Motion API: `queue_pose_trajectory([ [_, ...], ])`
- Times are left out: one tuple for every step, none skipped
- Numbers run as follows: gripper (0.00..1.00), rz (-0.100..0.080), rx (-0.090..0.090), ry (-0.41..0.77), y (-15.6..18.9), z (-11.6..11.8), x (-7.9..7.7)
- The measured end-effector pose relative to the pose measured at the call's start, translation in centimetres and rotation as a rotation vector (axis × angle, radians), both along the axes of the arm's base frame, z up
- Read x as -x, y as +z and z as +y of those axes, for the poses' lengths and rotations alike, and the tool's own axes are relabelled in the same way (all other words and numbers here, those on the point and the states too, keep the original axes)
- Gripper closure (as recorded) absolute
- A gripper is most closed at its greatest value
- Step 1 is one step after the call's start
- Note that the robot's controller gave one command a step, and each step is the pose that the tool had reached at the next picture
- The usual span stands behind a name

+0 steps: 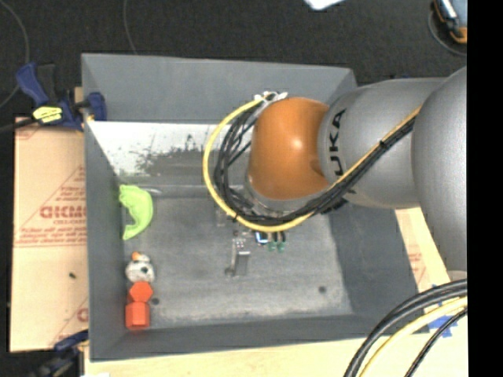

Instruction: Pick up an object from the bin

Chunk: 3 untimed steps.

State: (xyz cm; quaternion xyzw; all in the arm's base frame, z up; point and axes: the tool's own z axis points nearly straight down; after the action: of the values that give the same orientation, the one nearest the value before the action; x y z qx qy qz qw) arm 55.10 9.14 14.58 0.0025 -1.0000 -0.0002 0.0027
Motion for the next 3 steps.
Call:
queue_pose_trajectory([
  [0.0, -0.008, -0.001, -0.004, 0.5, 0.0, -0.2],
  [0.0, -0.007, -0.003, 0.589, 0.6, 6.4, -0.4],
  [0.0, -0.01, -0.003, 0.402, -1.2, 7.4, 0.8],
])
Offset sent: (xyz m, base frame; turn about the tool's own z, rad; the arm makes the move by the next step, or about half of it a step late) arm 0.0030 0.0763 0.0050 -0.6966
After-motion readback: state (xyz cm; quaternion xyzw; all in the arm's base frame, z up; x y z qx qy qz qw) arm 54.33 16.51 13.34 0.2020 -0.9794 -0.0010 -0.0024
